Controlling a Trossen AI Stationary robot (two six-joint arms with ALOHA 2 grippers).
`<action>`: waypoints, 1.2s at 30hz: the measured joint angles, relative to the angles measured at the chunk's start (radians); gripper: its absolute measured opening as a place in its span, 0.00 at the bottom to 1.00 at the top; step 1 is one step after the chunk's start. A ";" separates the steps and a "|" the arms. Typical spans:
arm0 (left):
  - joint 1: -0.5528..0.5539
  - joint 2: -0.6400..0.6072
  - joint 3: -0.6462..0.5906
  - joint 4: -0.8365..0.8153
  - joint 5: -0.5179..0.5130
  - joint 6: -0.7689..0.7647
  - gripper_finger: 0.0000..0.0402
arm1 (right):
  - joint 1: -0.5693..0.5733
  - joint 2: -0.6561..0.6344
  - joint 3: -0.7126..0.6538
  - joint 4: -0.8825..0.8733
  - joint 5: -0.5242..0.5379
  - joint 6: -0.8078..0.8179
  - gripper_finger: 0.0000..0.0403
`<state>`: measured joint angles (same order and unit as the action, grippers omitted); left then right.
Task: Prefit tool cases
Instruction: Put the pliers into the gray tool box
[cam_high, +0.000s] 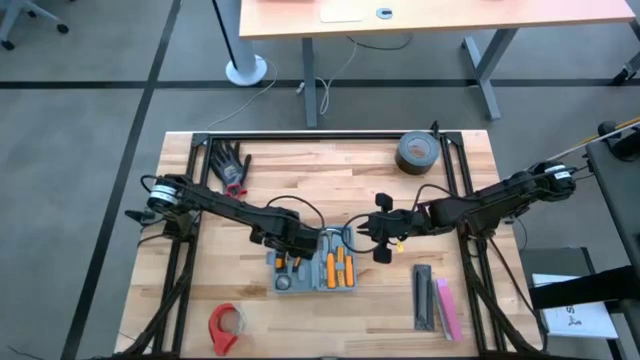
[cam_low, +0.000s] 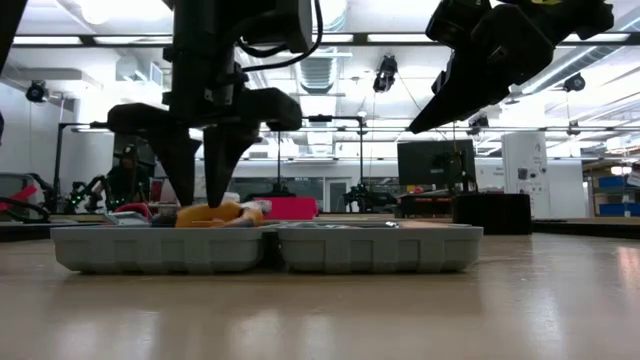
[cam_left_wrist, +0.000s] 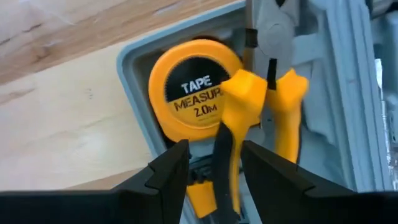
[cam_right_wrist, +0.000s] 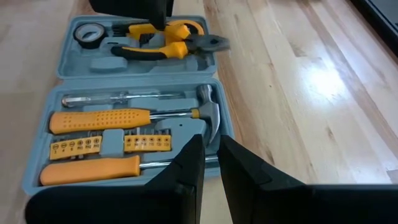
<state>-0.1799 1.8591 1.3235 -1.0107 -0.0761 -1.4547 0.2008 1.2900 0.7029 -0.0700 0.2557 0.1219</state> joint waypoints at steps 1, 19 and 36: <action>0.000 0.000 0.001 -0.001 -0.005 0.010 0.38 | 0.000 0.000 0.000 0.000 -0.001 0.000 0.08; 0.000 0.000 -0.009 0.042 0.011 0.006 0.38 | 0.000 0.000 0.000 0.001 0.001 -0.001 0.08; 0.000 -0.003 -0.016 0.039 0.012 0.021 0.01 | 0.000 0.000 0.000 0.001 0.001 -0.001 0.08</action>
<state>-0.1802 1.8563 1.3079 -0.9713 -0.0637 -1.4334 0.2005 1.2900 0.7029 -0.0689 0.2566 0.1207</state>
